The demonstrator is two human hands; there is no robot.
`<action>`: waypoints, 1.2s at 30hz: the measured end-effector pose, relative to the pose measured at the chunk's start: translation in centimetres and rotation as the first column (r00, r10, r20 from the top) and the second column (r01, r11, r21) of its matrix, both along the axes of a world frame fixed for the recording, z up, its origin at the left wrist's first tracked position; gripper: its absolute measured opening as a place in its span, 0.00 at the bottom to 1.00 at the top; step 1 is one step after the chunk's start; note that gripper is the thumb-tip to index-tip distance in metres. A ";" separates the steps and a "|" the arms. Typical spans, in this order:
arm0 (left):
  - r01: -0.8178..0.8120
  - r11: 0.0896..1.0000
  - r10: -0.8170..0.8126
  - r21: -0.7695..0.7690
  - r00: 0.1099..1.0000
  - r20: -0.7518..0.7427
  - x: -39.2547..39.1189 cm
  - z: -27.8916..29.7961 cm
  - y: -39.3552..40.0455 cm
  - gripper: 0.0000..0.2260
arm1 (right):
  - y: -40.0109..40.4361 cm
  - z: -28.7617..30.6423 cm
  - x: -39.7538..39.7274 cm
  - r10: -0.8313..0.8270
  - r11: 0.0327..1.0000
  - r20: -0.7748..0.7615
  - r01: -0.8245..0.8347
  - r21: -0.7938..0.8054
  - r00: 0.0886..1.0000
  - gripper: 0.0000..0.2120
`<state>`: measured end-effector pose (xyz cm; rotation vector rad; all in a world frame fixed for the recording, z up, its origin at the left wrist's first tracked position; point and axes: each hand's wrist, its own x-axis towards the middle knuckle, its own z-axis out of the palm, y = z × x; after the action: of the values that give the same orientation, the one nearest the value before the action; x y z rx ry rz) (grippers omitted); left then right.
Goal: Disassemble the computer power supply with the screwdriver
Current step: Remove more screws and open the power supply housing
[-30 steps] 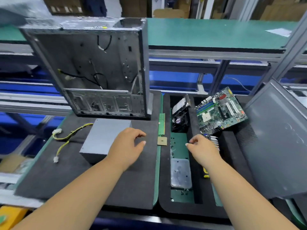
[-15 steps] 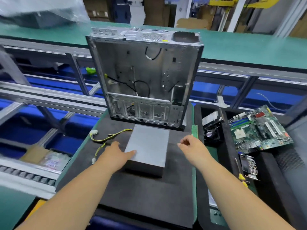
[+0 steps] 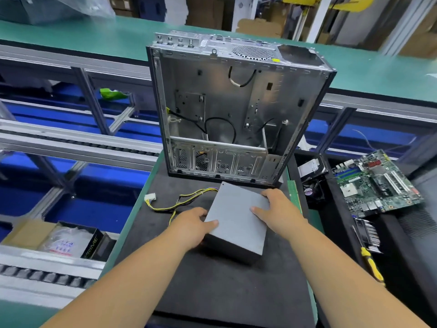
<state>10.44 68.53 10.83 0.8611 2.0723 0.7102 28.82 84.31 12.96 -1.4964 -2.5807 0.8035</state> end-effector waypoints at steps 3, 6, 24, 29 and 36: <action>0.085 0.996 -0.085 -0.005 0.991 -0.101 -1.4 0.1 1.0 0.14 | -0.7 0.3 0.2 -0.086 0.996 0.047 0.085 0.022 0.995 0.25; 0.140 0.990 -0.141 -0.019 0.982 -0.126 -2.6 0.0 2.1 0.17 | -1.6 1.0 0.1 -0.149 0.989 0.130 0.145 0.037 0.980 0.24; -0.190 0.982 0.185 0.004 0.962 0.201 -1.7 -1.0 0.5 0.28 | -2.8 -0.2 -0.9 -0.232 0.879 0.123 0.262 -0.399 0.965 0.35; -0.261 0.965 0.250 -0.037 0.865 0.435 -0.2 -0.8 -0.4 0.28 | -2.9 -2.1 -1.9 -0.462 0.590 -0.029 0.283 -0.756 0.886 0.35; -0.294 0.947 0.321 -0.129 0.864 0.387 1.0 0.6 0.3 0.21 | -3.1 -1.5 -2.1 -0.490 0.522 -0.102 0.198 -0.830 0.866 0.22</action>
<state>11.43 68.83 11.39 0.3051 1.8543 0.9002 26.73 81.26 11.51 -1.7371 -1.5689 2.1089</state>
